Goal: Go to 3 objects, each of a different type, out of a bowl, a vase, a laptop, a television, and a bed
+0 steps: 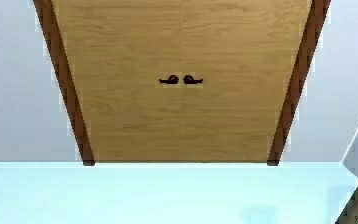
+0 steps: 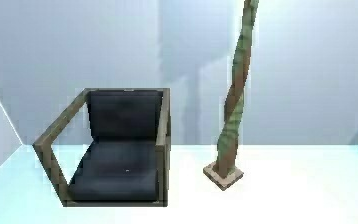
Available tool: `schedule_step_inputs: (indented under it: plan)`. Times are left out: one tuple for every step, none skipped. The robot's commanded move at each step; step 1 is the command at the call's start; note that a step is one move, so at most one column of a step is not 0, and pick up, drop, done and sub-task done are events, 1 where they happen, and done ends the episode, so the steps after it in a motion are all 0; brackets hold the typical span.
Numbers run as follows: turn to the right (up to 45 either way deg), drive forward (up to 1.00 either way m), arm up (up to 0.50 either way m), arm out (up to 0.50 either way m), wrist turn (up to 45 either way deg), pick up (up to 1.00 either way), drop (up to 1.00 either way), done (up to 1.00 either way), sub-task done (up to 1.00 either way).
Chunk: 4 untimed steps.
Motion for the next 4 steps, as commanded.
schedule_step_inputs:
  plan:
    - [-45.0,0.00,0.00,0.00,0.0,0.00,0.00,0.00,0.00]
    - [-45.0,0.00,0.00,0.00,0.0,0.00,0.00,0.00,0.00]
    - [-45.0,0.00,0.00,0.00,0.0,0.00,0.00,0.00,0.00]
    - [0.0,1.00,0.00,0.00,0.0,0.00,0.00,0.00,0.00]
